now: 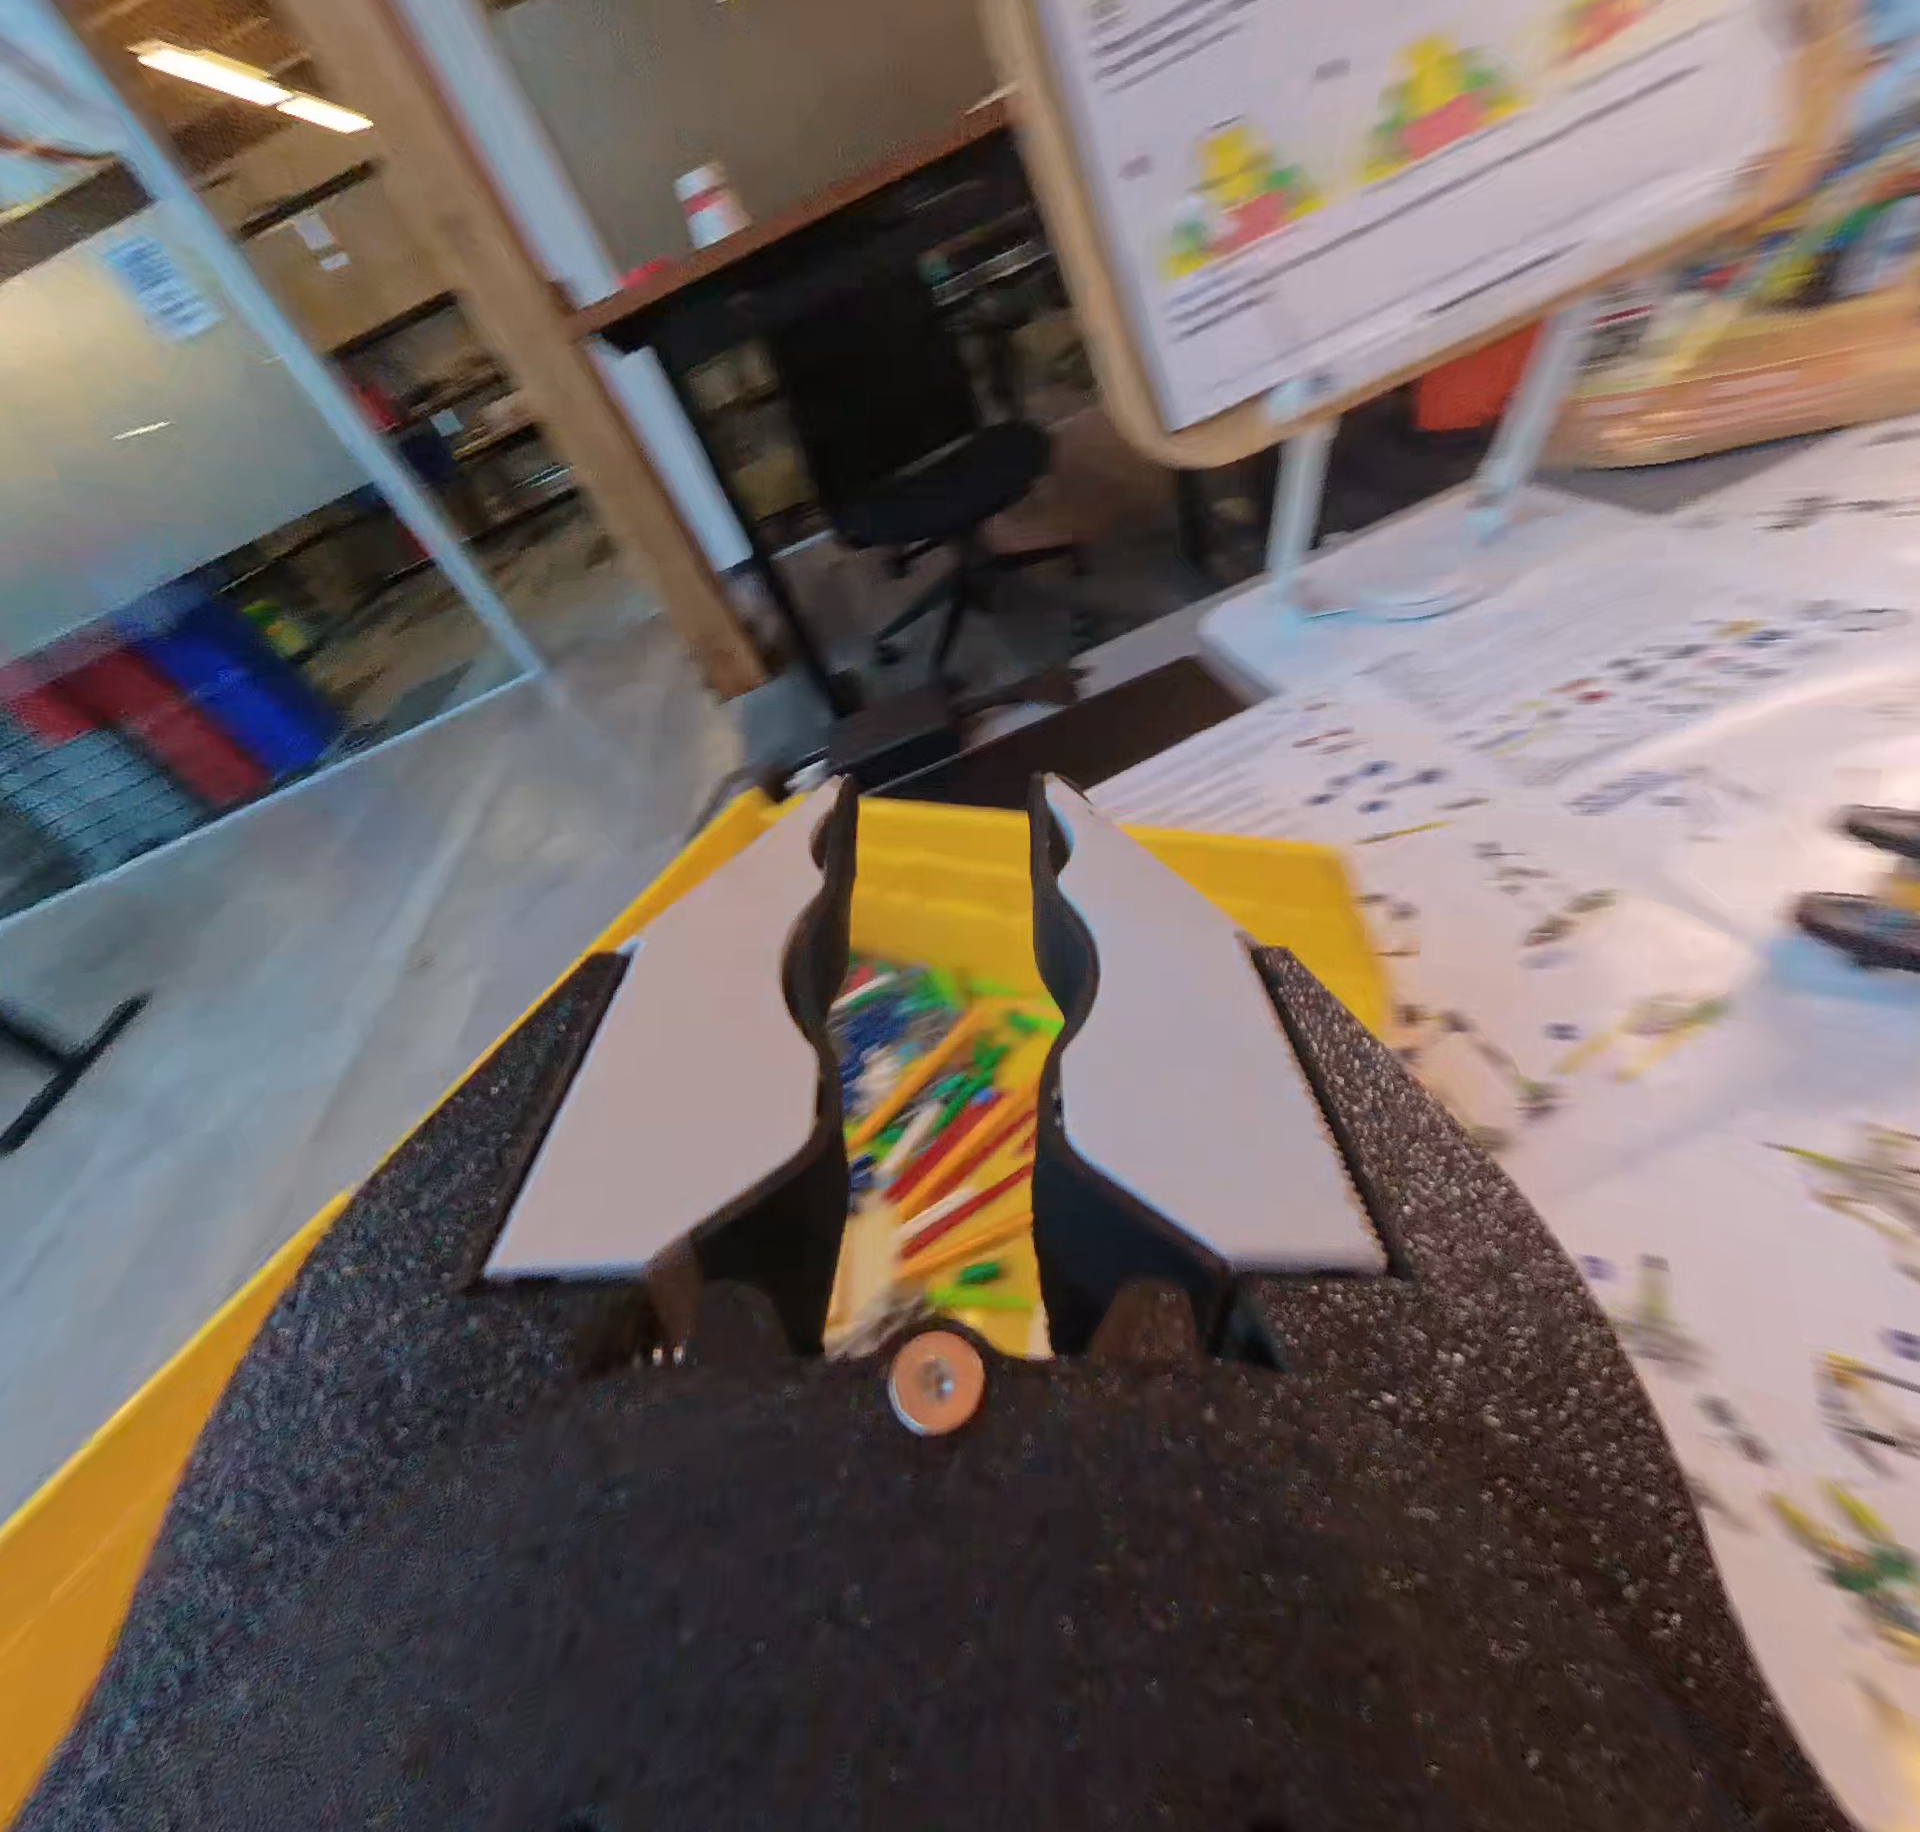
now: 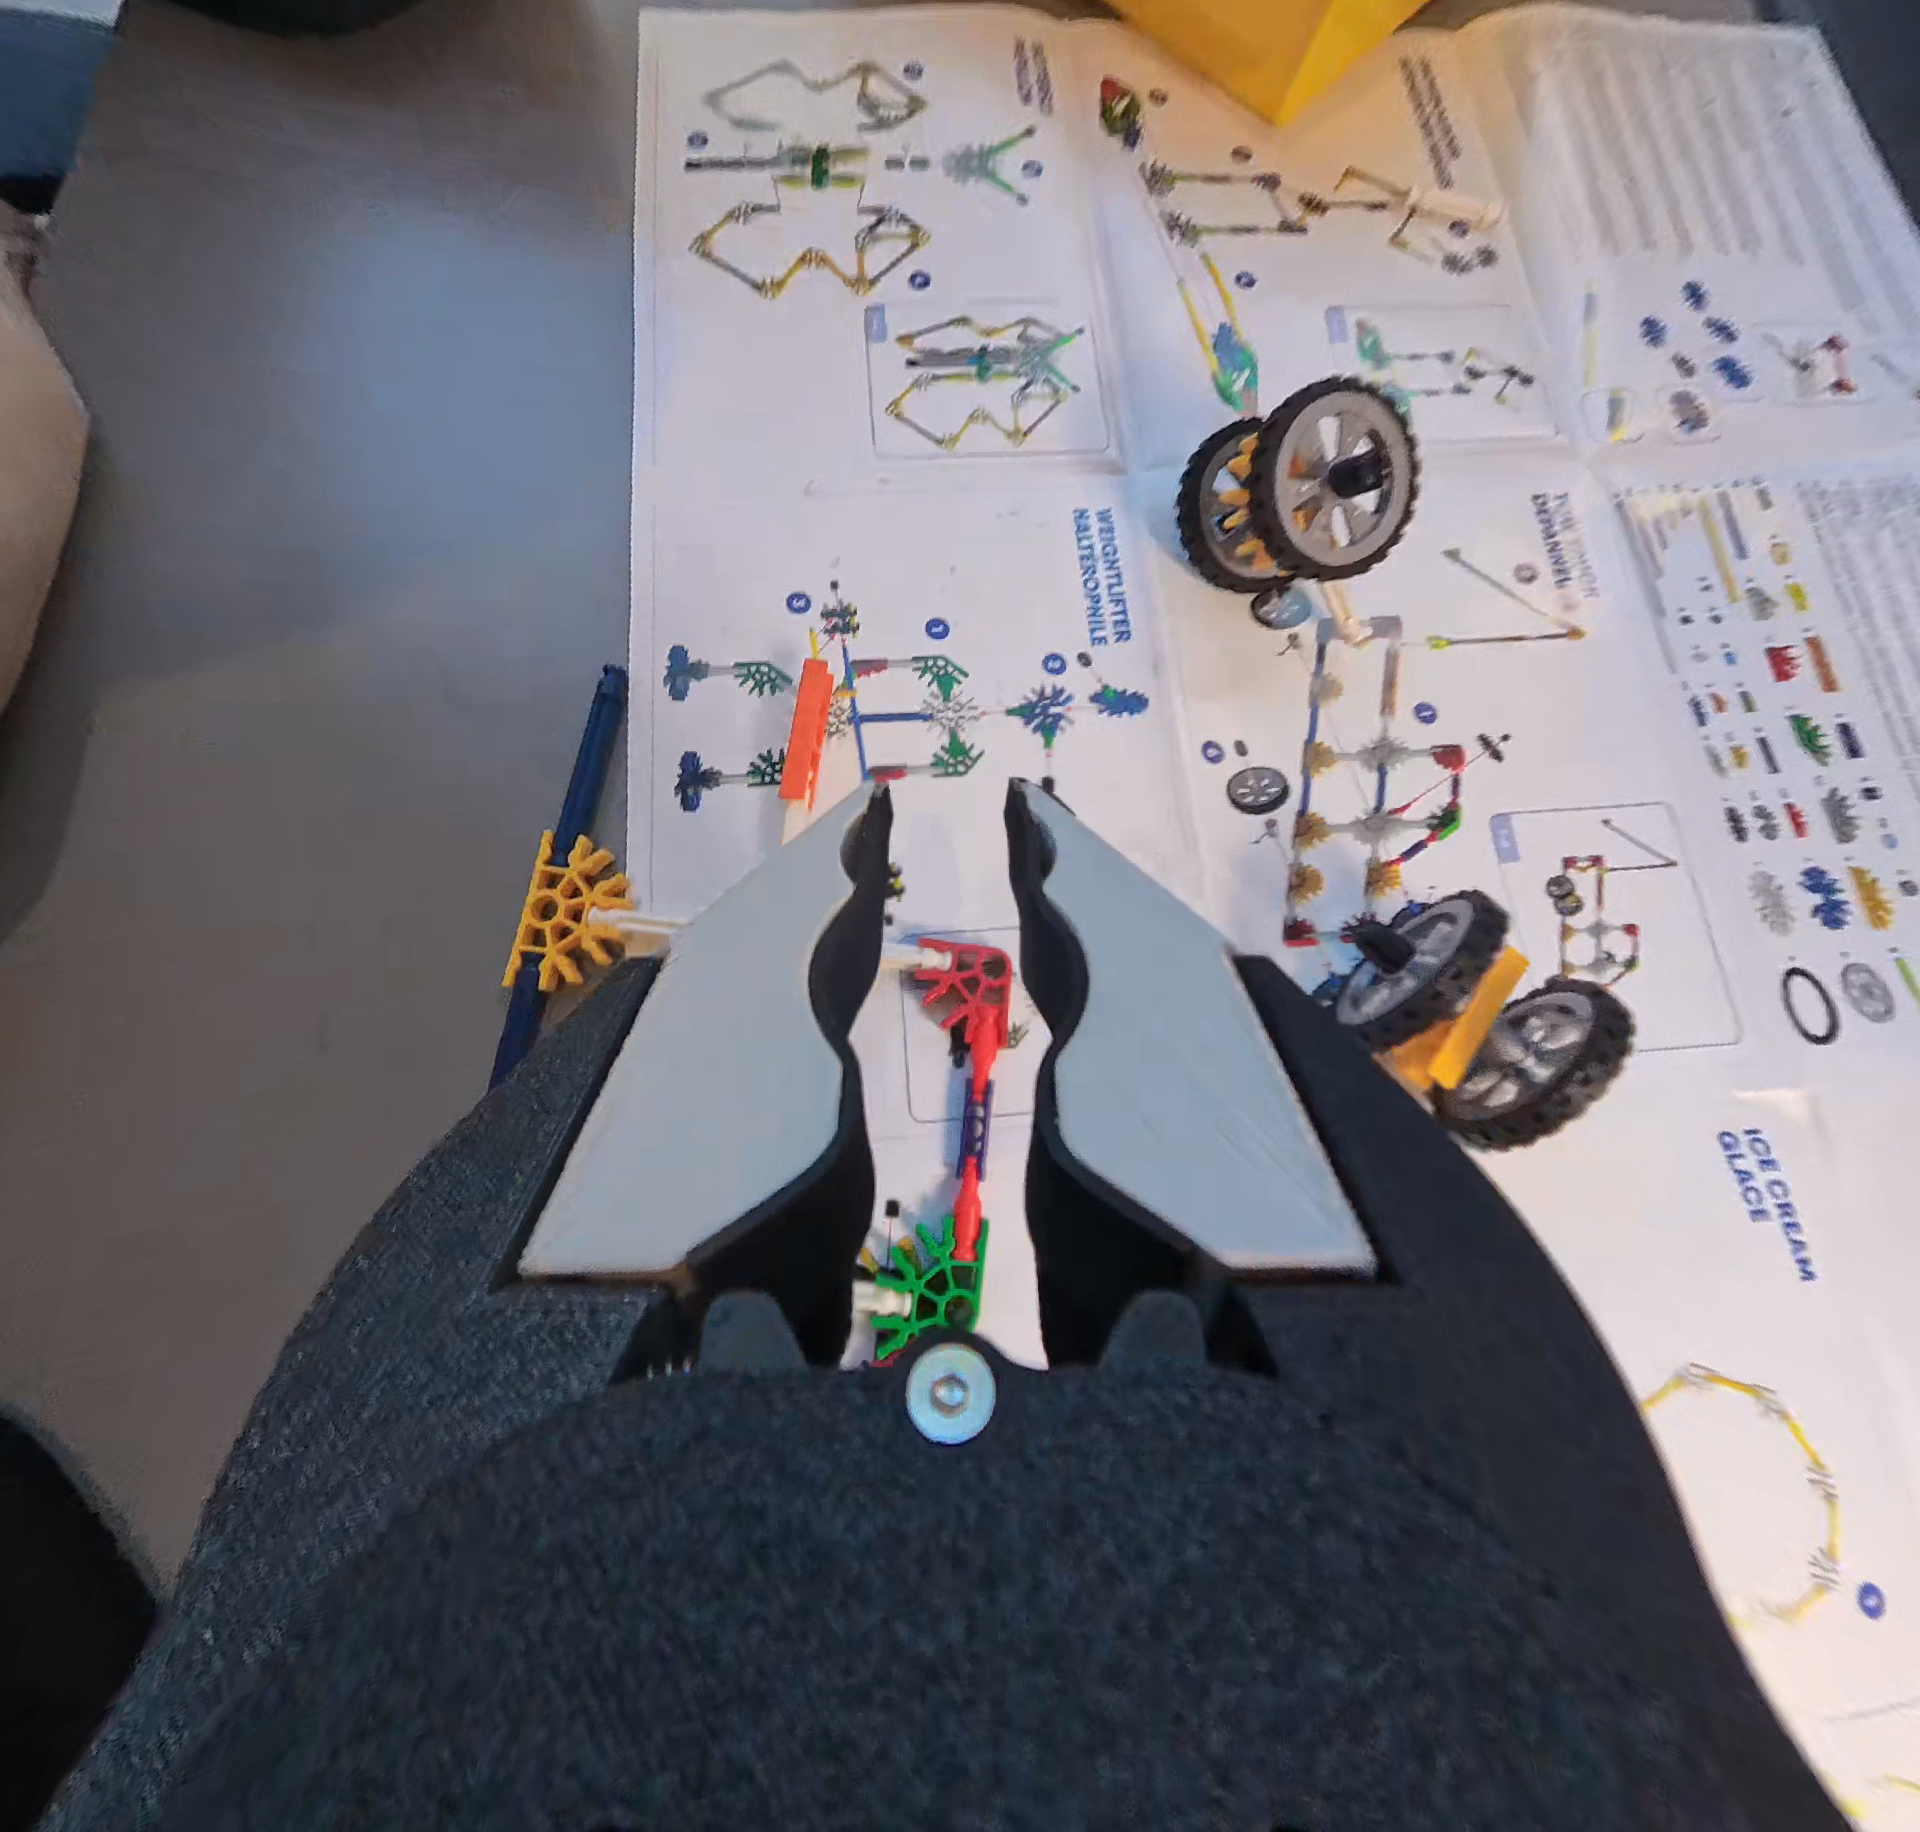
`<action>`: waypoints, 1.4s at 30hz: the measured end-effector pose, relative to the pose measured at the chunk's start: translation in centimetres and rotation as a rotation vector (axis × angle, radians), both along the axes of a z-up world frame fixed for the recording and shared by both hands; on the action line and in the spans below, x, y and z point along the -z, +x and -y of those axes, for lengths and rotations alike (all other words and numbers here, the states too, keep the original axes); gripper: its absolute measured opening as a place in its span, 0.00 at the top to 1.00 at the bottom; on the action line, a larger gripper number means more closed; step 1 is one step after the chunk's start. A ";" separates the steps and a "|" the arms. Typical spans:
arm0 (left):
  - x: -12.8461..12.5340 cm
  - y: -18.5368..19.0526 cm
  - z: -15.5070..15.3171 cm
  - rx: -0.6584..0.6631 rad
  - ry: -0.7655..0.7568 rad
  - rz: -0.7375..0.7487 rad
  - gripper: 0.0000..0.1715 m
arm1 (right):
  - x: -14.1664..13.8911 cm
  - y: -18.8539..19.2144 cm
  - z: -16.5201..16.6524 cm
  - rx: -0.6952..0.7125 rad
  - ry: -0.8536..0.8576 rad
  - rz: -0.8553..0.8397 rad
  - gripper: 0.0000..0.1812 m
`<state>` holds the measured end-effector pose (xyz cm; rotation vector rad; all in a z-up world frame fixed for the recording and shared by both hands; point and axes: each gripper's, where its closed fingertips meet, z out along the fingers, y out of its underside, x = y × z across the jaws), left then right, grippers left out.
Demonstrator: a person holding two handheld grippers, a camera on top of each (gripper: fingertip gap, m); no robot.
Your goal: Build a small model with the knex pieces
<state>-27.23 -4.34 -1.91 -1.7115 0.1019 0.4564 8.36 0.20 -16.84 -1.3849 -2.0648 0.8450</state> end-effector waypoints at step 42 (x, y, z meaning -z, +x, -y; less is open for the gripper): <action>18.9 31.3 0.8 1.081 -0.650 0.019 0.98 | 4.1 -3.3 4.7 -0.074 0.007 0.062 0.98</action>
